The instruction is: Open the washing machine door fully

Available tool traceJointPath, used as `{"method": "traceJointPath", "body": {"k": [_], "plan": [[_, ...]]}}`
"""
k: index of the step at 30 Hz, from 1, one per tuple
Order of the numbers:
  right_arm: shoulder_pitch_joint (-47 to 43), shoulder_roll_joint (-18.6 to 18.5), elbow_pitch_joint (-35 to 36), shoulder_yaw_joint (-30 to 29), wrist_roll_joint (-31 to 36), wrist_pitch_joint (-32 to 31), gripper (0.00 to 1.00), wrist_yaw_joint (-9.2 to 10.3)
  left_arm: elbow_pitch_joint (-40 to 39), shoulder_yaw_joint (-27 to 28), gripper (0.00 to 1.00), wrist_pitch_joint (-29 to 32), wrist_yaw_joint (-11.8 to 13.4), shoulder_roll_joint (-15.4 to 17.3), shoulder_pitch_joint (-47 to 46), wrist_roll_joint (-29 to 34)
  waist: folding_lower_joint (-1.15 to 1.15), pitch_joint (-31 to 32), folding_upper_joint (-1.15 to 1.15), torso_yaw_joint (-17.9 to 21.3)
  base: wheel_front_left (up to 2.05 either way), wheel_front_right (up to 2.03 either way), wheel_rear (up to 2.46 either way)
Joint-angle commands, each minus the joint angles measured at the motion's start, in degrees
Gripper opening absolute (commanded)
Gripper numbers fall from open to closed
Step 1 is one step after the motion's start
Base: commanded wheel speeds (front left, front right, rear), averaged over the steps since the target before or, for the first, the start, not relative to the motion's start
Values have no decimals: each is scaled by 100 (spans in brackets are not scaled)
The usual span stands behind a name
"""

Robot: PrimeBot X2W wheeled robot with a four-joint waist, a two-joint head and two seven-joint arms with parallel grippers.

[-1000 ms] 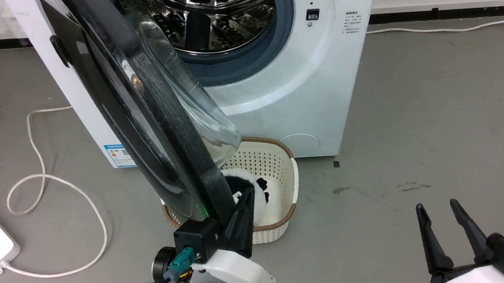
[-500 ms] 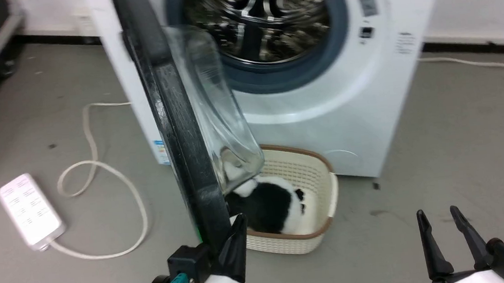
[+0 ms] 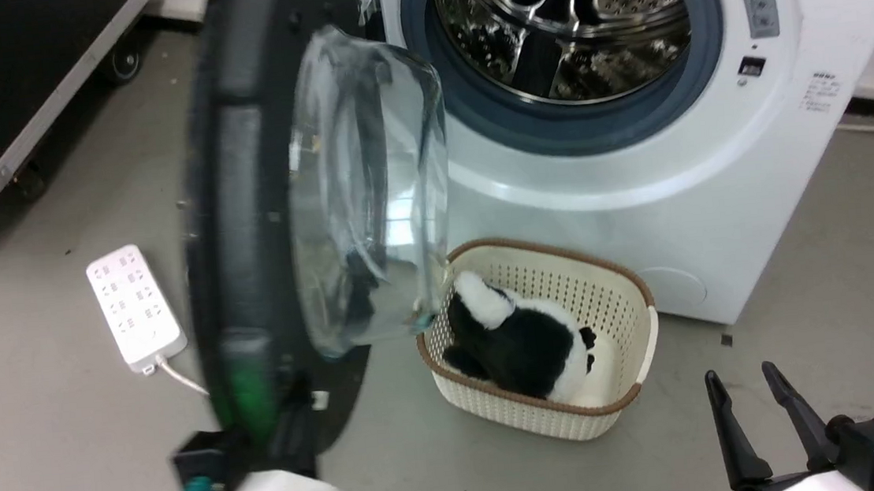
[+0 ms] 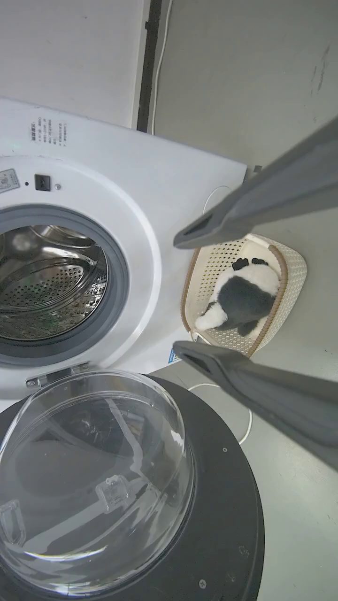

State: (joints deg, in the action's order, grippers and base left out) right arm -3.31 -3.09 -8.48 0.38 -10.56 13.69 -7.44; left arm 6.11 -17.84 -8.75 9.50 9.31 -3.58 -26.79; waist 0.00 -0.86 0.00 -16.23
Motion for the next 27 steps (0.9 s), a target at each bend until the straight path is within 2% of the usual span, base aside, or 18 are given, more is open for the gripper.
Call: {"method": "traceJointPath", "body": {"k": [1, 13, 22, 23, 27], "plan": [[6, 21, 36, 6, 40, -17, 100, -5, -9, 154, 0, 30, 55, 134, -47, -60, 0, -104, 0, -23, 0, 0, 0], [191, 21, 296, 32, 281, -240, 100, -5, 281, 1420, 0, 177, 95, 1150, -572, -567, 0, -759, 0, 109, 0, 0, 0], [350, 21, 514, 17, 447, -391, 100, -5, 1075, 2049, 0, 205, -79, 1792, -1277, -893, 0, -1197, 0, 253, 0, 0, 0], [361, 21, 546, 12, 467, -410, 100, -5, 1395, 2225, 0, 146, -121, 1918, -1472, -1007, 0, -1269, 0, 287, 0, 0, 0], [368, 22, 565, 2, 480, -424, 100, -5, 1759, 2362, 0, 13, -200, 2029, -1641, -1094, 0, -1315, 0, 330, 0, 0, 0]]}}
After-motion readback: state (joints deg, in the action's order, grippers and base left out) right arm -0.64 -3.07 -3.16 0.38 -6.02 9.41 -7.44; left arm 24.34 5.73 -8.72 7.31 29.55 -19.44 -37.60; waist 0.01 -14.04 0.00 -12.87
